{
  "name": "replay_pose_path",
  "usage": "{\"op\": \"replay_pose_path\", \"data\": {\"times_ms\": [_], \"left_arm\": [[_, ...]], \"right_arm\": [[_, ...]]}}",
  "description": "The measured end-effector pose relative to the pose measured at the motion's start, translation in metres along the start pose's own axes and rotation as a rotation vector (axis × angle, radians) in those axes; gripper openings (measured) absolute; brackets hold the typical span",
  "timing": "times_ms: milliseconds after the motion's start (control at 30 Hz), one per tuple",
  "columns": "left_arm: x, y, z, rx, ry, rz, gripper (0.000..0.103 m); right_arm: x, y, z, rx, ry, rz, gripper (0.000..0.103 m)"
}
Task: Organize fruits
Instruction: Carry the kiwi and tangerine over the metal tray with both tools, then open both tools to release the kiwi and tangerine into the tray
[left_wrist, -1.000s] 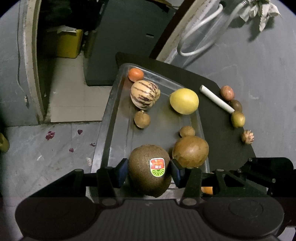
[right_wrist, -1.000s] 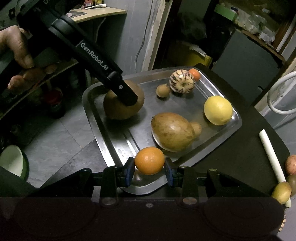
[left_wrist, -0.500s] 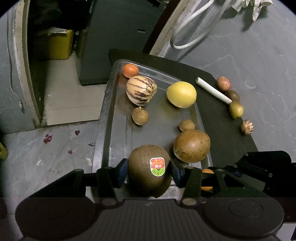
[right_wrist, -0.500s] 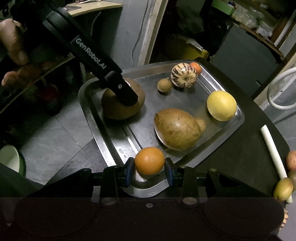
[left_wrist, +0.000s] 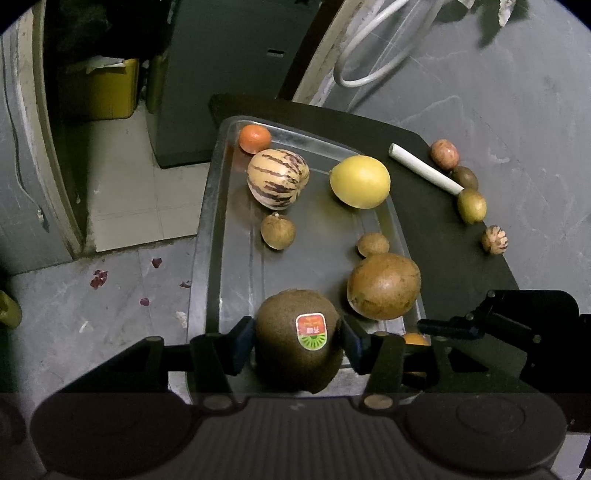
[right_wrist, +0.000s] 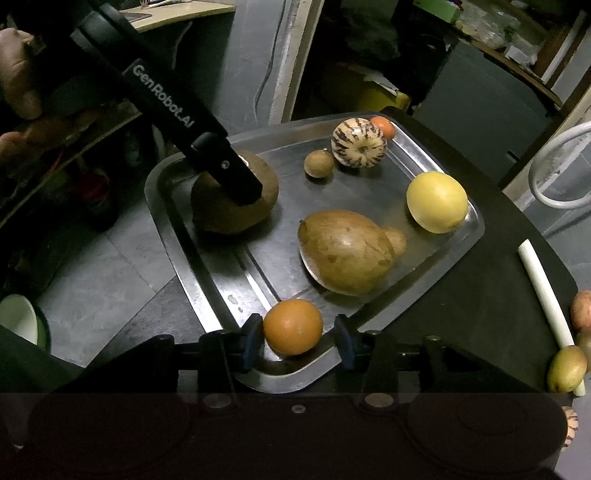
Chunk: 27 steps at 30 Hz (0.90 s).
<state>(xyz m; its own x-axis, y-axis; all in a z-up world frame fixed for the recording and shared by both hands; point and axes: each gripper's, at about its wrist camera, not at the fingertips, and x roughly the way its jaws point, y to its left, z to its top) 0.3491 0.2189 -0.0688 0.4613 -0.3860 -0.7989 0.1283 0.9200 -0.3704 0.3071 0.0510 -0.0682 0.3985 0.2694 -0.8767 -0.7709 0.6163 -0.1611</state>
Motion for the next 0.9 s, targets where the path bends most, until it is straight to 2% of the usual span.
{"op": "replay_pose_path", "data": {"times_ms": [100, 233, 467, 600, 733, 900], "left_arm": [[-0.003, -0.002, 0.0, 0.008, -0.007, 0.009, 0.064], [-0.008, -0.001, 0.0, 0.01, -0.013, 0.008, 0.072], [-0.018, -0.006, 0.0, 0.02, -0.04, 0.006, 0.082], [-0.025, -0.014, 0.003, 0.041, -0.062, 0.011, 0.091], [-0.029, -0.028, 0.008, 0.084, -0.08, 0.018, 0.101], [-0.028, -0.056, 0.017, 0.179, -0.08, 0.012, 0.102]], "right_arm": [[-0.001, -0.001, -0.001, 0.01, -0.002, 0.0, 0.05], [-0.004, -0.001, -0.003, 0.024, -0.011, 0.001, 0.06], [-0.014, -0.004, -0.008, 0.05, -0.035, -0.008, 0.067], [-0.025, -0.009, -0.011, 0.09, -0.058, -0.018, 0.075], [-0.039, -0.017, -0.022, 0.157, -0.083, -0.049, 0.082], [-0.06, -0.034, -0.046, 0.302, -0.122, -0.117, 0.092]]}}
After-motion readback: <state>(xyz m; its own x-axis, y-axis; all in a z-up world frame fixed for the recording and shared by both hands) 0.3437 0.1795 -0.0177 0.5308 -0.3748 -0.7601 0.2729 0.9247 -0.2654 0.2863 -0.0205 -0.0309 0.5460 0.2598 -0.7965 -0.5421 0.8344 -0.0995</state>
